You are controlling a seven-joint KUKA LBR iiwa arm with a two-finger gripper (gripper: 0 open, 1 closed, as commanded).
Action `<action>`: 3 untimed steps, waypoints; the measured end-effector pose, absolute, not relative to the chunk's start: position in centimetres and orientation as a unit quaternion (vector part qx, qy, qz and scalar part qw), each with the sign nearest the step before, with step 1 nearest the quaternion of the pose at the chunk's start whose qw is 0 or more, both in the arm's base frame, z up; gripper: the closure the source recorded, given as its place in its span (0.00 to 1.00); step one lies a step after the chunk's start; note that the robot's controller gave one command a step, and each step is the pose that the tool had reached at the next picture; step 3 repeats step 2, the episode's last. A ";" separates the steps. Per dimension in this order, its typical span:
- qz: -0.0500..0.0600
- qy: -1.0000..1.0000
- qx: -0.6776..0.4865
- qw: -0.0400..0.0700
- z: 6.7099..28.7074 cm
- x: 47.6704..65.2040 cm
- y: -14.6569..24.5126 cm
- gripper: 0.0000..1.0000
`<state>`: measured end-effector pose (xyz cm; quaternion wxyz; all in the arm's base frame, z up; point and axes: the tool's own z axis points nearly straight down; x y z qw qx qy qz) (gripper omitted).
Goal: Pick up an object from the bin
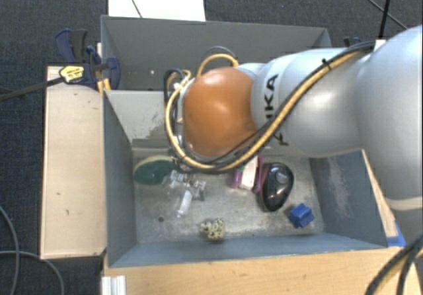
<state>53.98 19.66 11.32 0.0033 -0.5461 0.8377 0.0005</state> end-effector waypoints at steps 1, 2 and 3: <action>0.000 0.841 -0.540 0.004 15.4 54.1 19.7 1.00; 0.000 0.844 -0.536 0.003 17.0 54.2 19.8 1.00; 0.000 0.844 -0.536 0.003 17.0 54.2 19.8 1.00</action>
Offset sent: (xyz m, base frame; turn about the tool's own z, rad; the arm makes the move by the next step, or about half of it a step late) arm 0.0001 -0.0002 0.0374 0.0000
